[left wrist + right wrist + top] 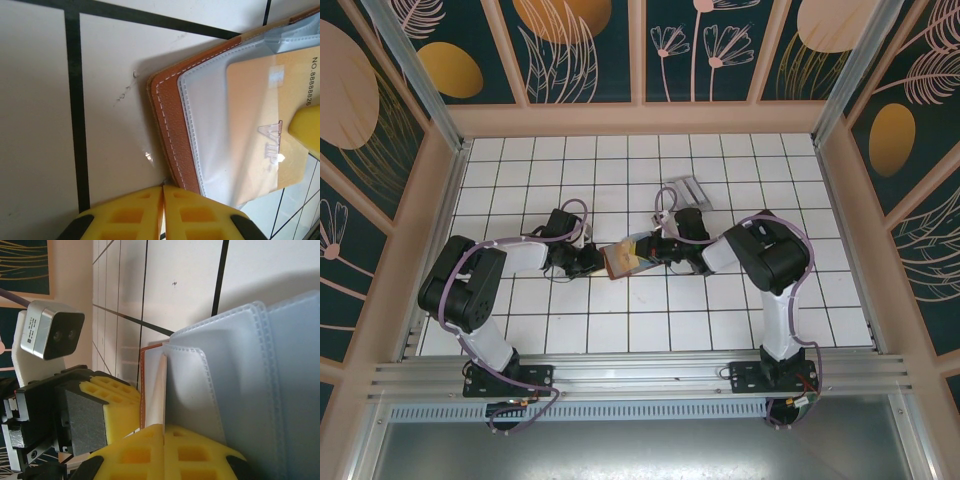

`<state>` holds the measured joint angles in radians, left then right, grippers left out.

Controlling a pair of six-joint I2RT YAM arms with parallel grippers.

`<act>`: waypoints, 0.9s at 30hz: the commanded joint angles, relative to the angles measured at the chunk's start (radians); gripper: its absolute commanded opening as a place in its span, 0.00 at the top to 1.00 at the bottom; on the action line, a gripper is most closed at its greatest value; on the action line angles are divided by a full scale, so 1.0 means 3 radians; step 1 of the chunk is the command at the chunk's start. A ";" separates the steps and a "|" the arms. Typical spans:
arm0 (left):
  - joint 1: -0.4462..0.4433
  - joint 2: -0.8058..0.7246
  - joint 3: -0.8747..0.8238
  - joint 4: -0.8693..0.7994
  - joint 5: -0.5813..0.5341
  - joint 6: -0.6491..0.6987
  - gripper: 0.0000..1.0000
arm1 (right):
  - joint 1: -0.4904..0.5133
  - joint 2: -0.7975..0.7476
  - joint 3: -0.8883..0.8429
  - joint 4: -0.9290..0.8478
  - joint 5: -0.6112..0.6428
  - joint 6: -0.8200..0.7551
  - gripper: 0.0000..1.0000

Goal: Put the credit cards into the card holder
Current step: Insert the card into the card holder.

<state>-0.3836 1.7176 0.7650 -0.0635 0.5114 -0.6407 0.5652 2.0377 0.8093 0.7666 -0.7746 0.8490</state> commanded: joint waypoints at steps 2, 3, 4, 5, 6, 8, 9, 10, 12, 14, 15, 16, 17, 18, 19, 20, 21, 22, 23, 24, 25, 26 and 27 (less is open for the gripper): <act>-0.0030 0.0156 -0.0015 0.0186 -0.0306 -0.0013 0.88 | 0.0054 -0.0046 0.0002 -0.0338 0.0091 -0.0181 0.91; -0.0031 0.0150 -0.0029 0.0210 -0.0317 -0.0022 0.88 | 0.0034 -0.0083 0.0015 -0.0442 0.0107 -0.0249 0.84; -0.0030 0.0154 -0.0029 0.0212 -0.0322 -0.0018 0.88 | 0.0014 -0.0120 0.0034 -0.0574 0.0144 -0.0319 0.81; -0.0030 0.0163 -0.0014 0.0201 -0.0316 -0.0005 0.88 | -0.0003 -0.0167 0.0055 -0.0721 0.0200 -0.0413 0.80; -0.0030 0.0183 0.0012 0.0161 -0.0314 0.0016 0.89 | -0.0012 -0.0215 0.0077 -0.0867 0.0258 -0.0498 0.79; -0.0030 0.0177 0.0032 0.0110 -0.0328 0.0049 0.88 | -0.0023 -0.0287 0.0136 -0.1110 0.0327 -0.0641 0.76; -0.0030 0.0156 0.0015 0.0123 -0.0345 0.0049 0.89 | -0.0023 -0.0314 0.0193 -0.1248 0.0358 -0.0713 0.75; -0.0030 0.0149 0.0001 0.0148 -0.0357 0.0049 0.89 | -0.0018 -0.0339 0.0227 -0.1342 0.0382 -0.0784 0.74; -0.0031 0.0185 0.0017 0.0138 -0.0347 0.0086 0.89 | -0.0018 -0.0402 0.0289 -0.1560 0.0489 -0.0914 0.71; -0.0030 0.0207 0.0035 0.0122 -0.0323 0.0110 0.89 | -0.0021 -0.0447 0.0333 -0.1714 0.0589 -0.0989 0.69; -0.0030 0.0192 0.0011 0.0144 -0.0319 0.0102 0.89 | -0.0025 -0.0471 0.0361 -0.1779 0.0630 -0.1031 0.69; -0.0031 0.0177 -0.0010 0.0185 -0.0324 0.0089 0.89 | -0.0028 -0.0492 0.0388 -0.1839 0.0643 -0.1080 0.69; -0.0030 0.0163 -0.0040 0.0222 -0.0334 0.0090 0.89 | -0.0028 -0.0508 0.0415 -0.1898 0.0650 -0.1136 0.70; -0.0030 0.0173 -0.0045 0.0242 -0.0335 0.0098 0.89 | -0.0028 -0.0516 0.0439 -0.1944 0.0647 -0.1178 0.75; -0.0031 0.0180 -0.0031 0.0235 -0.0326 0.0112 0.89 | -0.0028 -0.0516 0.0442 -0.1974 0.0639 -0.1193 0.79; -0.0030 0.0195 -0.0011 0.0214 -0.0319 0.0133 0.89 | -0.0028 -0.0509 0.0448 -0.1973 0.0611 -0.1199 0.83; -0.0030 0.0193 0.0001 0.0197 -0.0315 0.0146 0.89 | -0.0028 -0.0485 0.0459 -0.1960 0.0569 -0.1199 0.87; -0.0030 0.0182 -0.0006 0.0200 -0.0323 0.0149 0.89 | -0.0020 -0.0457 0.0477 -0.1962 0.0532 -0.1201 0.93; -0.0030 0.0165 -0.0026 0.0220 -0.0338 0.0149 0.89 | -0.0014 -0.0426 0.0506 -0.1971 0.0470 -0.1225 1.00; -0.0030 0.0163 -0.0032 0.0236 -0.0344 0.0153 0.89 | -0.0003 -0.0401 0.0529 -0.1989 0.0423 -0.1251 1.00; -0.0030 0.0176 -0.0018 0.0233 -0.0342 0.0163 0.89 | 0.0007 -0.0391 0.0549 -0.2011 0.0419 -0.1265 1.00; -0.0030 0.0192 0.0013 0.0210 -0.0327 0.0184 0.90 | 0.0016 -0.0390 0.0557 -0.2010 0.0410 -0.1270 1.00; -0.0030 0.0201 0.0038 0.0180 -0.0324 0.0205 0.90 | 0.0018 -0.0391 0.0555 -0.1995 0.0395 -0.1257 1.00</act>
<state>-0.3840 1.7214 0.7670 -0.0582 0.5091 -0.6170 0.5632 1.9121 0.9504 0.2073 -0.6304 0.5049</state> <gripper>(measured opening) 0.104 0.052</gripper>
